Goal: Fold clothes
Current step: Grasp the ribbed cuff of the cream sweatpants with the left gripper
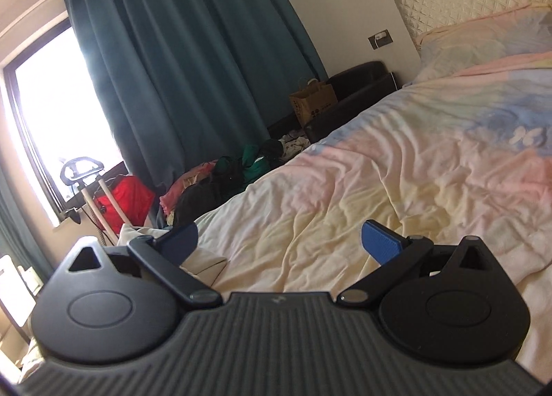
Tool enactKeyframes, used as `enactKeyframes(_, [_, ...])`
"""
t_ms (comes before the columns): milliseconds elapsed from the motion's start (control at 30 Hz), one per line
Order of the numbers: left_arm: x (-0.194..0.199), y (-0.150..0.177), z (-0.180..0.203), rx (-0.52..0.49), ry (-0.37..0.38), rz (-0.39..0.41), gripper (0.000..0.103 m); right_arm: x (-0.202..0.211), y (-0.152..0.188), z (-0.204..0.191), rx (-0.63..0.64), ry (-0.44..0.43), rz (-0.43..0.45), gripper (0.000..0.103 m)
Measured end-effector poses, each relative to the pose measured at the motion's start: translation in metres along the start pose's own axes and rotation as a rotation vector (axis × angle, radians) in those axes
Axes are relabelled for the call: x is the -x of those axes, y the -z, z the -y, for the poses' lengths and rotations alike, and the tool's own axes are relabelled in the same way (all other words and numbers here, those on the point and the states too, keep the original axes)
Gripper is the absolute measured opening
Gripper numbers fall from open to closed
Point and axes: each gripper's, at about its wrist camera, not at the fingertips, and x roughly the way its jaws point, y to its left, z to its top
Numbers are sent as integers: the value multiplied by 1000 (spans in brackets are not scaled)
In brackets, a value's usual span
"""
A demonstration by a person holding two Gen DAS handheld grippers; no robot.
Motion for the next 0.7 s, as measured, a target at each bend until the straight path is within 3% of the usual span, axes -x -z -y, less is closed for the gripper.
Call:
enactKeyframes(33, [-3,-2,0,-12,-38,21,89,-3,3,-1,2,-6,-12,103])
enactKeyframes(133, [-4,-5,-10,1,-98,73,85,-7,9,-5,14,-30,-30,103])
enactKeyframes(167, [-2,-6,-15,19,-103,87,73,-7,9,-4,-3,-47,-28,103])
enactKeyframes(233, [8,-6,-33,47,-104,105,37,-4,9,0,-53,-85,-20,103])
enactKeyframes(267, [15,-6,-43,65,-107,118,26,-2,8,1,-67,-95,-11,103])
enactKeyframes(300, [26,-5,-56,103,-110,130,8,0,7,2,-76,-101,0,103])
enactKeyframes(433, [84,5,-112,248,-102,154,6,8,10,-6,-42,-108,32,103])
enactKeyframes(533, [132,15,-151,337,-90,163,6,12,15,-23,60,-85,44,103])
enactKeyframes(700, [211,32,-215,486,-71,177,6,21,21,-47,158,-191,77,103])
